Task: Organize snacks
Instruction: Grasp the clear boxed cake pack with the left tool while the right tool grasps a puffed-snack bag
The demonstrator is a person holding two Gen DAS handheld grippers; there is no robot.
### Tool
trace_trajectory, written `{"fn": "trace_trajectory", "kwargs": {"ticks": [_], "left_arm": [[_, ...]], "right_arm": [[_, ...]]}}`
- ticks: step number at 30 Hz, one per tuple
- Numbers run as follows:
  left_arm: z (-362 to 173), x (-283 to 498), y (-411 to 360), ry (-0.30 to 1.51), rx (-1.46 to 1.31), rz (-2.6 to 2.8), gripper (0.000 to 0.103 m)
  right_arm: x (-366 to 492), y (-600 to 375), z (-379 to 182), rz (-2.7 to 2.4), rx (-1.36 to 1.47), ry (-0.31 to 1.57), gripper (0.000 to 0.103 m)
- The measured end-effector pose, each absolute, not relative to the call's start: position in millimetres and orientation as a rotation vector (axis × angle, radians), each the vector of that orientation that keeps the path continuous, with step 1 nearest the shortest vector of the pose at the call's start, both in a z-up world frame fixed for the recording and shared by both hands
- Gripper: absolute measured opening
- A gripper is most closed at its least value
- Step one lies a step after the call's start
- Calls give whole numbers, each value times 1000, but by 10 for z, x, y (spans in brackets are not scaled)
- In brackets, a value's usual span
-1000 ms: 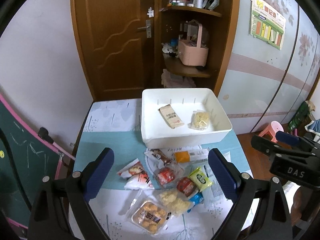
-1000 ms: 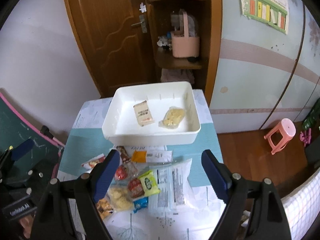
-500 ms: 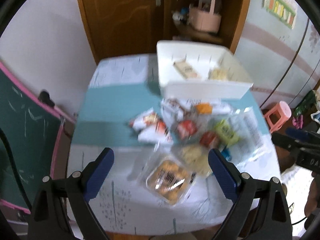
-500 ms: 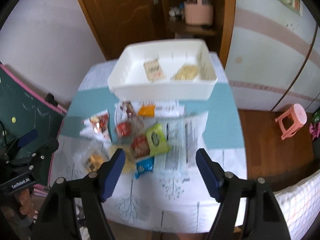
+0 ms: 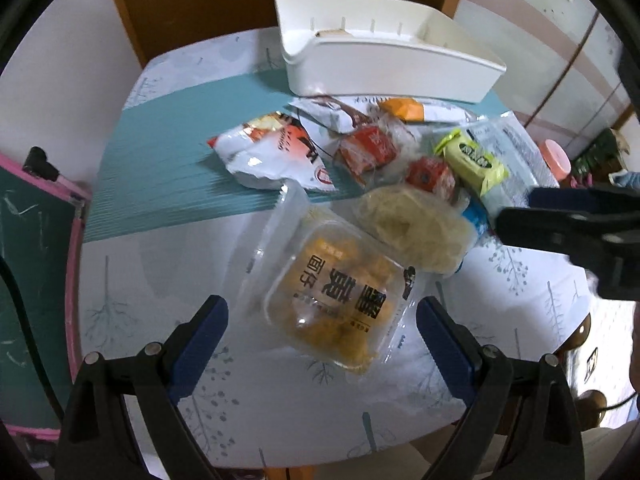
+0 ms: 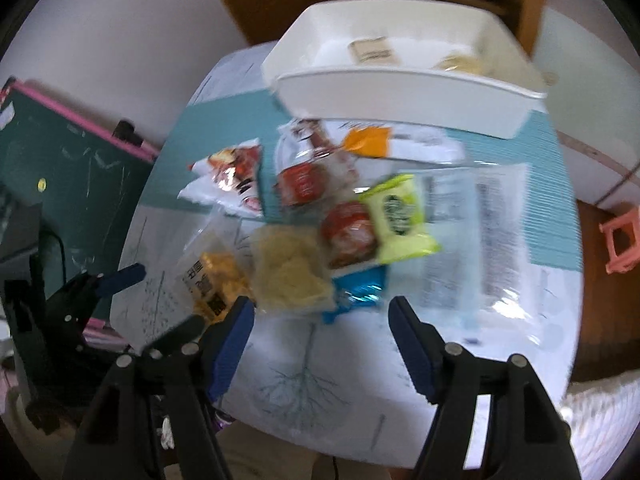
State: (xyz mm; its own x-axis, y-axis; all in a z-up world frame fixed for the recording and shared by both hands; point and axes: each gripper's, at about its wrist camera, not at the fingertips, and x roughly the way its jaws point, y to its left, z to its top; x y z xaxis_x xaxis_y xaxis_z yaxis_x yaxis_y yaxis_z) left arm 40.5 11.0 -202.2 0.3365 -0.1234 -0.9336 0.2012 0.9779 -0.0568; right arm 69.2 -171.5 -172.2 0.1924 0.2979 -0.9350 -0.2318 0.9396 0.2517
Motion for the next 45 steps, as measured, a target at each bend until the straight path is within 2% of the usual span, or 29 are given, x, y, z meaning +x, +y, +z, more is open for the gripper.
{"fn": "trace_trajectory", "kwargs": {"ticks": [12, 13, 14, 17, 21, 32, 38, 45], "left_arm": [[-2317, 535, 165, 1273, 65, -246, 95], [-2339, 550, 163, 1281, 64, -252, 95], [-2359, 567, 162, 1288, 64, -252, 95], [-2417, 598, 178, 1300, 53, -254, 98], [-2449, 631, 146, 1299, 55, -263, 103], [-2487, 694, 105, 1308, 55, -298, 103], [-2528, 715, 100, 1395, 25, -385, 103], [-2634, 718, -27, 1414, 86, -356, 103]], "right_arm": [[1112, -1233, -2406, 431, -24, 1476, 70], [1121, -1212, -2432, 434, -30, 1486, 68], [1124, -1191, -2455, 433, -44, 1494, 60], [1121, -1152, -2490, 450, -66, 1503, 47], [1142, -1202, -2541, 449, 1, 1529, 45], [1073, -1485, -2422, 447, 88, 1548, 44], [1052, -1546, -2351, 451, 113, 1545, 43], [1038, -1590, -2346, 441, 112, 1542, 43]]}}
